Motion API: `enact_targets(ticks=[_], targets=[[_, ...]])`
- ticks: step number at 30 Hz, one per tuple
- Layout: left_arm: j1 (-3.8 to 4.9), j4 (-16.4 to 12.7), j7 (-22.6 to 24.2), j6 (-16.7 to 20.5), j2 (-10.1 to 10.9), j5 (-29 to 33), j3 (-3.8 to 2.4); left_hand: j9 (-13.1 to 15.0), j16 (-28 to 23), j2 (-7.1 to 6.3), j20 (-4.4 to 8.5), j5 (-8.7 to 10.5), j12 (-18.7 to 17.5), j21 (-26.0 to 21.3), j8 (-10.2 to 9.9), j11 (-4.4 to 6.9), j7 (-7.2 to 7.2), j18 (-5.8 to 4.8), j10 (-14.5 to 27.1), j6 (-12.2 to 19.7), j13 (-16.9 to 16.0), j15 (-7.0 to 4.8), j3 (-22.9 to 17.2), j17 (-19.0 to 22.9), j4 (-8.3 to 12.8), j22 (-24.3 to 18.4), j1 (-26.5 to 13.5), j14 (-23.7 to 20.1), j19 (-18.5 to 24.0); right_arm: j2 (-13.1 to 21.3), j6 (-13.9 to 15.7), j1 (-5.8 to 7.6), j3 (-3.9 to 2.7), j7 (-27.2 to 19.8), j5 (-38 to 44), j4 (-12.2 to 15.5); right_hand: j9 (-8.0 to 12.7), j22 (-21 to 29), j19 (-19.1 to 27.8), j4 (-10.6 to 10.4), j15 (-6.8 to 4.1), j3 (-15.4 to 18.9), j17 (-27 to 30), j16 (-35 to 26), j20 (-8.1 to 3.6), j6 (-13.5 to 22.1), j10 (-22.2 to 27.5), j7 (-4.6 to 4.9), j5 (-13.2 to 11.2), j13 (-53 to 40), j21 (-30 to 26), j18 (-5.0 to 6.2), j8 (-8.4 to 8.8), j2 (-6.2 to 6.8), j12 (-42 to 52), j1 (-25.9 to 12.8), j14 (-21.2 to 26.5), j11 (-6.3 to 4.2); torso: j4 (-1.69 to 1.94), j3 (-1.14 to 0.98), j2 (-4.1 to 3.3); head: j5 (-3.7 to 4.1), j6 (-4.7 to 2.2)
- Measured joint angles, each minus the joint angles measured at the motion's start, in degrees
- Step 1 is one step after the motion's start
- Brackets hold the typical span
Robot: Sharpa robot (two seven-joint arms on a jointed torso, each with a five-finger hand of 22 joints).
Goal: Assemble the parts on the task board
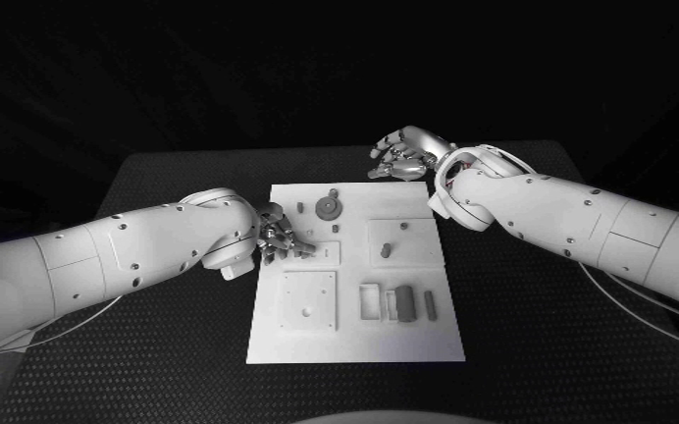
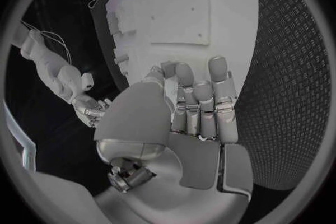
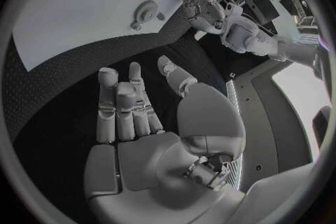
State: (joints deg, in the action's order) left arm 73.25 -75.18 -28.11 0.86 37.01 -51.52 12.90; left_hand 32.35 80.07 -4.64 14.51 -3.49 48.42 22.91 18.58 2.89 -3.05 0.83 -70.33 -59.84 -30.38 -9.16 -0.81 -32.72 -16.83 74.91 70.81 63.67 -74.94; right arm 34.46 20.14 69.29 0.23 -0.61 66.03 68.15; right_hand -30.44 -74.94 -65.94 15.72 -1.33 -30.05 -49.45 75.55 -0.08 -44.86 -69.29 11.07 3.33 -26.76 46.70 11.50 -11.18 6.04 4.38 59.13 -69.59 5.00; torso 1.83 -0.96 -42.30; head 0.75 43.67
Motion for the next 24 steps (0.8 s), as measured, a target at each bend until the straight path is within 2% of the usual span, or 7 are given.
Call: enact_targets(ticks=[8,18,24], targets=[[0.01,0.07,0.0,-0.04,0.3,0.63,-0.06,0.04,0.26,1.76,-0.09,0.01,0.11,0.0,-0.84,-0.22,-0.13,0.0,0.22,0.13,0.0,0.29,-0.25,0.06,0.25,0.0,1.76,-0.13,0.09,0.06,0.0,-0.03,0.0,0.0,0.0,-0.03,0.03,0.0,0.0,0.0,0.0,0.0,0.0,0.0,0.0,0.01,0.0,0.0,0.0,0.0,0.0,0.0,0.0,0.0,0.0,0.0,0.0,0.0,0.0,0.02,0.0,0.0,-0.03],[0.01,-0.16,0.48,-0.2,0.95,1.87,-0.12,0.11,0.48,2.61,-0.11,0.01,0.34,0.0,-1.67,-0.53,-0.3,0.0,0.53,0.33,0.0,0.49,0.35,0.12,0.05,-0.01,3.15,-0.33,0.1,0.09,0.0,-0.06,0.0,-0.01,0.0,-0.05,0.03,0.01,0.01,0.0,0.0,0.0,0.0,0.0,0.01,0.01,-0.01,-0.01,0.0,0.01,0.0,0.0,0.0,0.0,0.0,0.0,0.0,-0.01,0.01,0.01,0.0,-0.05,-0.1],[0.04,-0.15,0.88,-0.54,1.27,3.18,-0.14,-0.39,0.69,3.8,-0.41,0.02,0.6,-0.01,-2.39,-0.82,-0.42,0.09,0.83,1.01,-0.01,0.79,0.98,0.12,0.19,-0.01,4.93,-0.63,0.41,0.09,0.0,-0.1,0.0,-0.01,0.0,-0.1,0.03,0.01,0.01,0.0,0.0,0.0,0.0,0.0,0.02,0.02,-0.01,-0.01,0.0,0.01,0.0,0.0,0.0,0.0,0.0,0.0,0.0,-0.01,0.01,0.01,0.0,-0.08,-0.12]])
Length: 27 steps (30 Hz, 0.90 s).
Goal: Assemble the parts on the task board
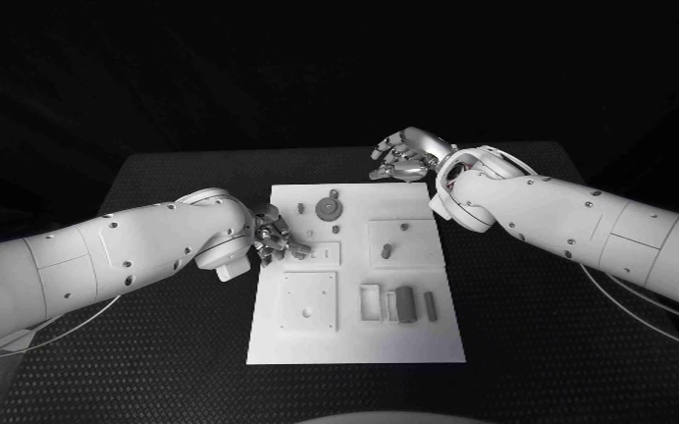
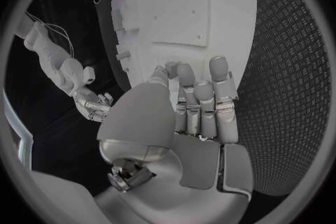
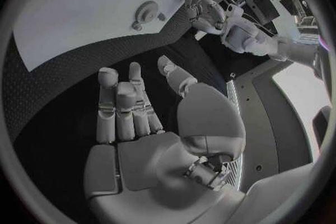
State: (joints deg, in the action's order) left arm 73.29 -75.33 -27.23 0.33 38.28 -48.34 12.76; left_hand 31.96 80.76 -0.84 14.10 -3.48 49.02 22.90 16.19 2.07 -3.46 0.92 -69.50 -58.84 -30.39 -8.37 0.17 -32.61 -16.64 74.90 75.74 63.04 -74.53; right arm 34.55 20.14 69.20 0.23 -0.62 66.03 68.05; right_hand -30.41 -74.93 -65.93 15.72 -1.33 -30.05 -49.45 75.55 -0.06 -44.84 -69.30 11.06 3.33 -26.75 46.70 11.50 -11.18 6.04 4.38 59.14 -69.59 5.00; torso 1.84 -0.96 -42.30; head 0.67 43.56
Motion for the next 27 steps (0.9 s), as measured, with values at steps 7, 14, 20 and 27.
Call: enact_targets(ticks=[7,14,20,27], targets=[[-0.02,0.15,0.31,-0.23,0.25,1.53,0.0,-0.06,0.19,0.41,-0.21,0.0,0.51,0.0,-0.39,-0.22,-0.1,0.15,0.22,0.3,-0.03,0.21,0.72,0.0,-0.06,0.03,0.41,-0.21,0.21,0.07,0.0,-0.06,0.0,0.0,0.0,-0.02,0.05,0.0,0.01,0.0,0.0,0.0,0.05,0.0,0.01,0.09,0.0,-0.08,0.0,0.0,0.0,0.0,0.0,0.0,0.0,0.0,0.0,0.0,-0.01,-0.01,-0.01,-0.09,-0.1],[-0.04,0.33,0.53,-0.36,0.41,2.82,0.02,-0.3,0.45,0.56,-0.22,-0.46,0.62,0.43,-0.85,-0.32,-0.03,0.15,0.32,0.63,-0.09,0.4,1.1,0.0,-0.14,0.04,0.56,-0.4,0.21,0.13,0.02,-0.1,0.0,0.0,0.0,-0.02,0.05,0.01,0.02,0.0,0.0,0.0,0.05,0.0,0.02,0.1,0.0,-0.08,0.0,0.01,-0.22,0.0,0.0,0.0,0.0,0.0,0.0,0.0,-0.02,-0.02,-0.01,-0.11,-0.15],[-0.07,0.41,0.66,-0.43,0.54,3.58,0.03,-0.36,0.45,-0.09,-0.22,-0.51,0.85,0.42,-1.1,-0.32,-0.05,0.15,0.32,0.67,-0.14,0.4,1.26,0.03,-0.29,0.03,-0.09,-0.41,0.22,0.15,0.03,-0.12,0.0,0.0,0.0,-0.02,0.05,0.01,0.09,0.0,0.0,0.0,0.04,0.0,0.09,0.11,0.0,-0.09,0.0,-0.05,-0.22,0.0,0.0,0.0,0.0,0.0,0.0,0.0,-0.02,-0.02,-0.01,-0.15,-0.19],[-0.08,0.48,0.77,-0.48,0.62,4.26,0.03,-0.57,0.45,-1.67,-0.61,-0.51,0.89,0.42,-1.29,-0.51,-0.02,0.19,0.52,0.82,-0.14,0.42,1.26,0.2,-0.29,0.03,-1.68,-0.42,0.21,0.18,0.04,-0.14,0.0,0.0,0.0,-0.02,0.11,0.01,0.1,0.0,0.0,0.0,0.04,0.0,0.1,0.28,0.0,-0.11,0.0,-0.04,-0.22,0.0,0.0,0.0,0.0,0.0,0.0,0.0,-0.02,-0.03,-0.01,-0.15,-0.19]])
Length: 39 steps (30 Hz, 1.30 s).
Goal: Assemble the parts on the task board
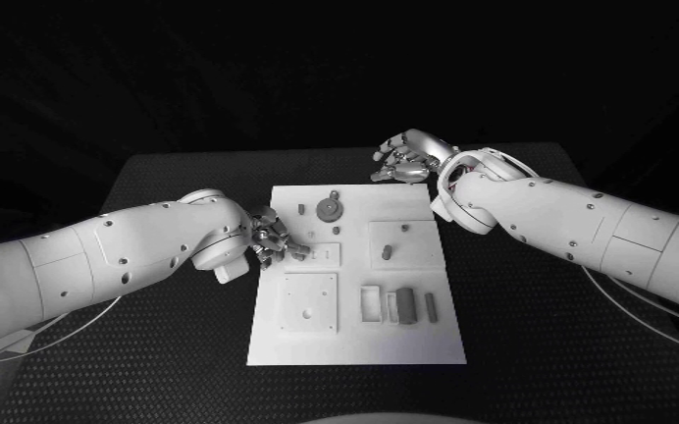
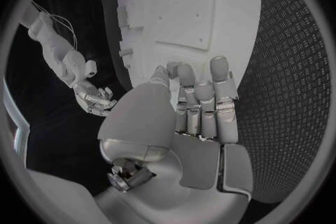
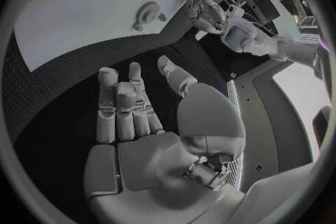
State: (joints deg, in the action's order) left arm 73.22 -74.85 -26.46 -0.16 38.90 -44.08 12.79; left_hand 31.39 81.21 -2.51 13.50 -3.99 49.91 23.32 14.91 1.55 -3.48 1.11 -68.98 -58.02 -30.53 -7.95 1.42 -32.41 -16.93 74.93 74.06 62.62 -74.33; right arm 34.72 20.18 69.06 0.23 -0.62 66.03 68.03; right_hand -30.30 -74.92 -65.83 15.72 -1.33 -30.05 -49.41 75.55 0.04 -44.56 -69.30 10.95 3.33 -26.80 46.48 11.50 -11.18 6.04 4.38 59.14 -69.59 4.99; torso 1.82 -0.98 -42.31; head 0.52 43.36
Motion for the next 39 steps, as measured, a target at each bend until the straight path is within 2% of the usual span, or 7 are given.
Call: enact_targets(ticks=[5,12,26,29,39], targets=[[0.0,0.03,0.07,-0.03,0.05,0.37,0.0,-0.11,0.21,-1.13,0.0,0.0,0.22,0.0,-0.32,0.0,0.01,0.01,0.0,0.01,0.0,0.0,-0.25,0.13,0.17,-0.01,-1.81,0.0,0.0,0.01,0.0,-0.01,0.0,0.0,0.0,0.0,0.0,0.0,0.03,0.0,0.2,0.0,0.0,0.0,-0.02,0.03,0.0,0.02,0.0,0.0,0.0,0.0,0.0,0.0,0.0,0.0,0.2,0.0,0.01,0.0,0.0,0.04,-0.03],[-0.02,0.13,0.18,-0.05,0.08,0.73,0.0,-0.16,0.23,-2.0,0.0,0.0,0.22,0.0,-0.32,0.0,0.01,0.0,0.0,0.01,0.01,0.01,-0.86,0.25,0.05,-0.01,-3.27,-0.01,0.0,0.02,0.0,-0.02,0.0,0.0,0.0,0.0,0.0,0.0,0.02,0.0,0.2,0.0,0.0,0.0,-0.43,0.03,0.0,0.16,0.0,0.0,0.0,-0.01,0.0,0.0,0.0,0.0,0.2,0.0,0.01,0.01,-0.01,0.12,-0.03],[-0.05,0.24,0.26,-0.06,0.42,0.95,-0.14,-0.22,0.23,-2.54,-0.01,0.0,0.44,-0.01,-0.3,0.01,0.1,0.01,-0.01,0.12,0.07,0.08,-1.77,0.37,0.12,-0.02,-4.35,-0.08,0.01,0.06,0.0,-0.03,0.0,0.02,0.0,-0.01,-0.01,0.01,0.01,0.0,0.2,0.0,0.04,0.0,-0.43,-0.03,0.0,0.2,0.0,-0.03,0.0,-0.02,0.0,0.0,0.0,0.0,0.2,0.0,0.01,0.03,-0.01,0.15,0.02],[-0.23,0.52,0.2,-0.15,0.46,0.94,-0.85,-0.63,0.23,-2.54,-0.1,0.0,0.44,-0.01,-0.67,0.01,-0.17,0.01,-0.01,0.41,0.07,0.1,-1.9,0.41,0.0,-0.02,-4.35,-0.1,0.1,0.07,0.0,-0.04,0.0,0.02,0.0,-0.01,0.04,0.01,0.01,0.0,0.2,0.0,0.04,0.0,-0.42,-0.03,0.0,0.19,0.0,-0.04,0.0,-0.02,0.0,0.0,0.0,0.0,0.2,0.0,0.01,0.04,-0.01,0.15,0.02],[-0.27,0.47,0.03,-0.49,0.83,0.86,-2.0,-0.24,0.43,-2.54,-0.11,0.0,0.44,-0.02,-0.77,0.01,-0.21,0.01,-0.01,0.52,0.07,0.19,-2.05,0.42,0.15,-0.02,-4.34,-0.19,0.11,0.13,0.0,-0.05,0.0,0.01,0.0,-0.04,0.04,0.01,0.02,0.0,0.2,0.0,0.04,0.0,-0.4,-0.11,0.0,0.11,0.0,-0.03,0.0,-0.02,-0.19,0.0,0.0,0.0,0.2,0.0,0.05,0.04,-0.01,0.14,-0.01]])
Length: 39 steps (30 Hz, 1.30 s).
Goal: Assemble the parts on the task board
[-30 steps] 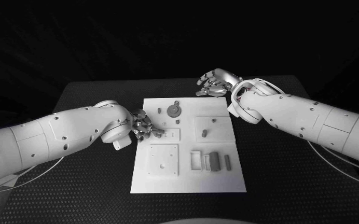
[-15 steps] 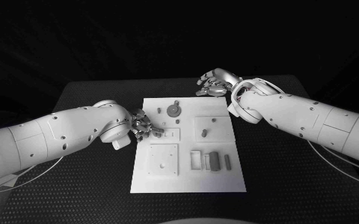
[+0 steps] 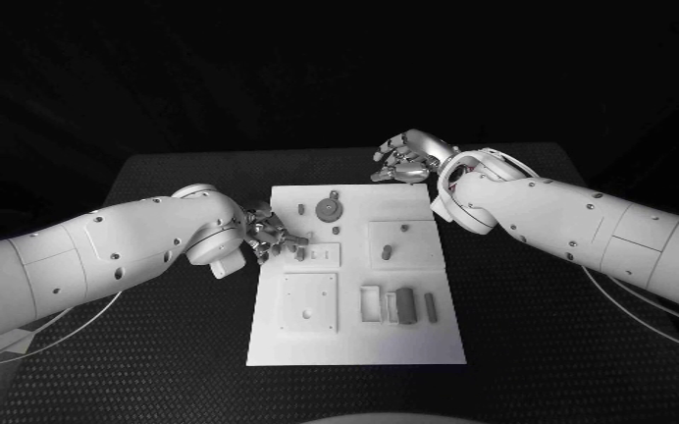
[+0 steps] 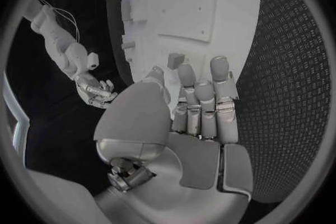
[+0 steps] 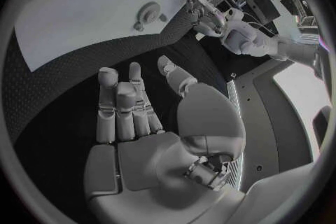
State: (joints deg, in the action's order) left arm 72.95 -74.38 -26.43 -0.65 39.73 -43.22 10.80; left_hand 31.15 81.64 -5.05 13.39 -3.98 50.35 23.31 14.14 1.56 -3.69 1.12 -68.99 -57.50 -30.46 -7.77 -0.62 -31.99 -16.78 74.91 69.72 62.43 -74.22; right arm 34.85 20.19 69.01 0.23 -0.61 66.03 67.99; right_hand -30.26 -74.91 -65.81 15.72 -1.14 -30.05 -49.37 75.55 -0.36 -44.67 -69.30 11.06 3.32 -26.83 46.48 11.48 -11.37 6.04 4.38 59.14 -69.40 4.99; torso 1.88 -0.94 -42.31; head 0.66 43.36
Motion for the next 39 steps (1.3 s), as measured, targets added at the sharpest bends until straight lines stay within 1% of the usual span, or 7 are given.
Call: enact_targets(ticks=[13,18,25,27,31,34,39], targets=[[0.34,-0.76,-0.78,-0.57,1.26,-3.47,-1.93,0.06,0.01,-0.13,-0.23,0.0,0.23,0.0,0.22,0.0,-0.18,0.0,0.0,0.07,0.15,0.01,-0.88,0.2,-0.1,-0.01,-2.95,-0.01,-0.18,0.23,0.0,-0.01,0.0,-0.01,0.0,-0.06,0.05,0.0,0.08,0.0,0.0,0.0,0.0,0.0,0.09,0.2,0.0,0.0,0.0,0.0,0.0,0.0,0.01,0.0,0.0,0.0,0.0,0.0,-0.02,-0.04,0.03,0.03,-0.07],[1.97,-1.41,-1.11,-2.16,1.35,-4.86,-1.95,0.05,-0.73,-0.38,-0.71,0.0,-0.85,-0.8,0.23,-0.27,-1.22,0.0,2.19,0.74,0.91,0.58,-1.11,0.68,-0.15,0.02,-5.96,-1.65,1.76,0.38,0.0,-0.02,0.0,-0.01,0.0,-0.05,0.04,0.0,0.08,0.0,0.0,0.0,0.0,0.0,0.1,0.21,0.0,0.0,0.0,-0.01,0.0,0.0,0.01,0.0,0.0,0.0,0.0,0.0,-0.02,-0.07,0.07,-0.06,-0.15],[4.17,-4.43,-1.23,-3.61,1.65,-7.07,-1.68,0.05,-6.21,-0.74,-2.74,-0.24,-6.61,-6.09,0.16,-2.6,-2.98,-0.1,8.52,2.4,3.62,2.76,-2.21,2.98,0.04,-0.95,-6.32,-8.33,8.96,0.6,0.03,-0.01,0.0,-0.01,0.0,-0.18,0.04,0.0,0.09,0.0,0.0,0.0,0.0,0.0,0.11,0.21,0.0,0.0,0.0,-0.05,0.0,0.0,0.01,0.25,0.0,-0.25,0.0,0.0,-0.04,-0.1,0.07,-0.28,-0.21],[4.47,-5.32,-1.34,-3.62,1.64,-8.25,-1.42,0.02,-7.99,-0.51,-3.25,-3.19,-8.52,-7.66,0.0,-3.01,-3.47,-0.12,8.93,2.73,4.55,3.29,-2.23,3.65,0.01,-2.03,-6.09,-9.03,9.85,0.61,0.04,-0.01,0.01,-0.01,0.0,-0.27,0.1,0.0,0.09,0.0,0.0,0.0,0.01,0.0,0.12,0.22,0.0,0.0,0.0,-0.05,0.0,0.0,0.01,0.3,0.0,-0.3,0.0,0.0,-0.04,-0.13,0.07,-0.34,-0.25],[4.89,-6.31,-2.24,-3.59,1.07,-12.3,-0.44,0.34,-8.41,-0.21,-3.13,-4.54,-9.55,-8.14,0.83,-2.43,-3.26,-0.15,6.46,1.25,4.96,3.03,-2.23,3.57,0.01,-2.68,-5.79,-7.27,7.93,0.53,0.06,-0.01,0.01,-0.01,0.0,-0.37,0.1,0.0,0.01,0.0,0.0,0.0,0.05,0.0,0.2,0.22,0.0,-0.01,0.0,-0.04,0.0,0.0,0.01,0.3,0.0,-0.3,0.0,0.0,-0.04,-0.18,0.09,-0.39,-0.34],[5.12,-6.32,-2.97,-3.66,0.44,-14.14,-0.01,1.25,-6.83,0.11,-2.08,-11.5,-8.33,-6.67,2.35,-0.97,-1.8,-0.16,2.96,-1.19,4.21,1.56,-2.54,2.71,0.01,-1.97,-5.47,-3.99,4.55,0.48,0.07,-0.01,0.01,-0.02,-0.03,-0.4,0.1,0.01,0.02,0.0,0.0,0.0,0.05,0.0,0.21,0.31,0.0,-0.09,0.0,-0.1,0.0,0.0,0.01,0.49,0.0,-0.49,0.0,0.0,-0.07,-0.17,0.08,-0.39,-0.41],[5.45,-6.05,-4.18,-4.72,-0.62,-16.07,0.27,2.83,-4.63,1.73,-0.59,-18.67,-5.97,-4.82,3.61,0.5,-0.36,-0.17,0.7,-3.19,2.39,-0.18,-2.24,1.57,0.2,-0.02,-4.68,-1.63,2.02,0.37,0.09,-0.01,0.01,-0.14,-0.07,-0.53,0.09,0.01,0.09,0.0,0.0,0.0,0.05,0.0,0.28,0.32,0.0,-0.1,0.0,-0.1,0.0,0.0,0.01,0.53,0.0,-0.53,0.0,0.0,-0.14,-0.15,0.04,-0.32,-0.47]])
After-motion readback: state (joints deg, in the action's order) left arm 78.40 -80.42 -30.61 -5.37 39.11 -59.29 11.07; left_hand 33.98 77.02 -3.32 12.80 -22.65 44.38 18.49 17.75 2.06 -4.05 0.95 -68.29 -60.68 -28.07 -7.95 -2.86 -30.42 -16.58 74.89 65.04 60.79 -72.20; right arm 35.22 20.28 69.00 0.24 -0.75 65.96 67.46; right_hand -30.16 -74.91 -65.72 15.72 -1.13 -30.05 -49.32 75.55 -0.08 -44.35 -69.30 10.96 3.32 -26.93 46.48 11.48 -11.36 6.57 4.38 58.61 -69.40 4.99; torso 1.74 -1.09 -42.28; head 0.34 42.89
